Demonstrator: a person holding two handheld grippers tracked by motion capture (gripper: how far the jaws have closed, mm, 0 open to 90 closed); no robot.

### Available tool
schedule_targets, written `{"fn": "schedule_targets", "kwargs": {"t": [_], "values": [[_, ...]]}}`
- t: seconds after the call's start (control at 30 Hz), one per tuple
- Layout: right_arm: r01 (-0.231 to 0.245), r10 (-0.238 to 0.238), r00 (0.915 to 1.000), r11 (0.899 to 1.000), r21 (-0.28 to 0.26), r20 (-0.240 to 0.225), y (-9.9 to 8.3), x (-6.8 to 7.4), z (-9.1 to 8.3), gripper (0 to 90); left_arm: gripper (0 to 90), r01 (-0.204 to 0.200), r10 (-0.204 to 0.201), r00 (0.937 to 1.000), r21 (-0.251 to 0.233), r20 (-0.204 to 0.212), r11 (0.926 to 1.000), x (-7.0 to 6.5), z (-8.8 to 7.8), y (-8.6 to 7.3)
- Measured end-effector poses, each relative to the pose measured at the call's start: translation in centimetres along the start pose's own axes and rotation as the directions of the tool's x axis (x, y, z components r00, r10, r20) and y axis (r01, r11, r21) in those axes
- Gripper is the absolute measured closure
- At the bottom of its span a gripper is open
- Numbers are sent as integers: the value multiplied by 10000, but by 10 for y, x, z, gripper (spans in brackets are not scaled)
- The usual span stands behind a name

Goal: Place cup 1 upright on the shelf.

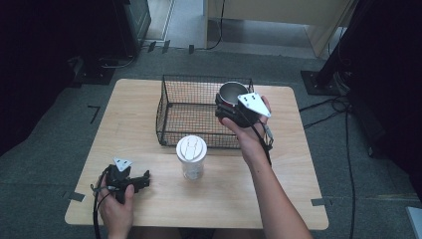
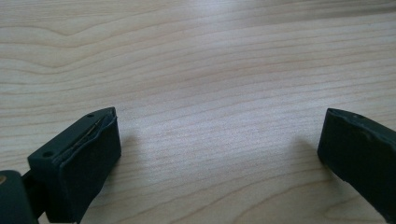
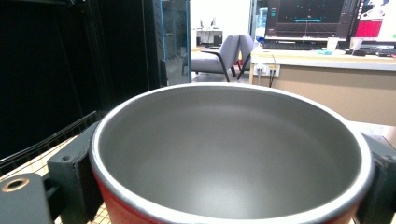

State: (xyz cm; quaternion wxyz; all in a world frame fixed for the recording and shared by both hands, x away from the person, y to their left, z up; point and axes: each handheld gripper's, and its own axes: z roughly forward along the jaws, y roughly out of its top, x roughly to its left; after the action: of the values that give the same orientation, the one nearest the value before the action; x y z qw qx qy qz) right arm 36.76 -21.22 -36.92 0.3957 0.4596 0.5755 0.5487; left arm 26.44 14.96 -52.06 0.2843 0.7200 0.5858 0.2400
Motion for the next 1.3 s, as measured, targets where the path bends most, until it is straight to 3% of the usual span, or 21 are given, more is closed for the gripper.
{"fn": "schedule_targets", "kwargs": {"t": [0.37, 0.5, 0.77, 1.03, 1.3], "values": [[-81, 60, 9986, 9992, 402, 517, -8, -7, 42, 70, 1, -7, 7, 10000, 13, 0, 10000, 0, 0, 0], [-500, 453, 9962, 9968, 631, 745, -14, -11, 56, 70, 1, -10, 10, 10000, 10, -1, 10000, 0, 0, 0], [-412, 316, 9957, 9930, 1107, 866, -28, -12, 70, 69, 1, 1, -1, 10000, 7, 0, 10000, 0, 0, 0], [-331, 209, 9974, 9829, 1812, 687, -45, -9, 85, 68, 1, -6, 6, 10000, 17, 2, 10000, 0, 0, 0], [-198, -8, 9959, 9738, 2265, 906, -57, -12, 93, 68, 1, -3, 3, 10000, 11, -1, 10000, 0, 0, 0]]}}
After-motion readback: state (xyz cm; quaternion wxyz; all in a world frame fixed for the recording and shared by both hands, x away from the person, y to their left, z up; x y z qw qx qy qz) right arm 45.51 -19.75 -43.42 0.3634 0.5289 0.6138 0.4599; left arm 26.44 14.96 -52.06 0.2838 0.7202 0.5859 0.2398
